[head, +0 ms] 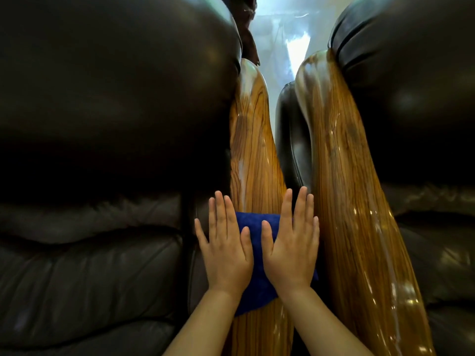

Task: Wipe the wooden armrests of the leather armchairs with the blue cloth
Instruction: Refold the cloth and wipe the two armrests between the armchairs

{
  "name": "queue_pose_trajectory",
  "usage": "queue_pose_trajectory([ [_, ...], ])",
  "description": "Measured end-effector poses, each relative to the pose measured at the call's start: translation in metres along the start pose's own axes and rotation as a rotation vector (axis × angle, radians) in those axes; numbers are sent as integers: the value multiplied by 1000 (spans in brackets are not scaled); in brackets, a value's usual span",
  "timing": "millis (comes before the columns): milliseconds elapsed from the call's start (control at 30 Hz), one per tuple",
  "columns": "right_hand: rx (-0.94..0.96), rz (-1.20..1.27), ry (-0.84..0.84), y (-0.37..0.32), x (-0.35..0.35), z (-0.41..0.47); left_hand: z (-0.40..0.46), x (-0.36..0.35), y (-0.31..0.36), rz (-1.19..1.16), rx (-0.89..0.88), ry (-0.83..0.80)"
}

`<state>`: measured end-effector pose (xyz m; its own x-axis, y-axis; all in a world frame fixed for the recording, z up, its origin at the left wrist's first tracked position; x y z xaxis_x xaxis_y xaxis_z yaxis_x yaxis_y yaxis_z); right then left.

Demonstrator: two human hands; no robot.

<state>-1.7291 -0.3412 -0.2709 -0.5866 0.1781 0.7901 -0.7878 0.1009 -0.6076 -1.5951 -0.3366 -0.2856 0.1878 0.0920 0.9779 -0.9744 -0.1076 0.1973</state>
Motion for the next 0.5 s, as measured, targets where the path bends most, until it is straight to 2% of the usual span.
queue_pose_trajectory([
  [300,39,11,-8,-22,-10,95,97,2,14,-5,-40,-27],
  [400,20,55,28,-25,1,99,97,20,14,-14,-27,31],
  [500,88,153,20,-25,12,69,60,27,19,-90,-194,63],
])
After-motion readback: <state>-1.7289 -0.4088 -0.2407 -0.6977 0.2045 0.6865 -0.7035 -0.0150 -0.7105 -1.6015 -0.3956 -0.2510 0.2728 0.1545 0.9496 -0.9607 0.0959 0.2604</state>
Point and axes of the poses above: each hand's wrist, its own z-axis towards the middle knuckle, its own x-axis out of the back of the hand, y = z × x, the point moved 10 cm from there along z, towards the middle knuckle, and after that the axes turned 15 degrees about z, right-handed, at the moved point
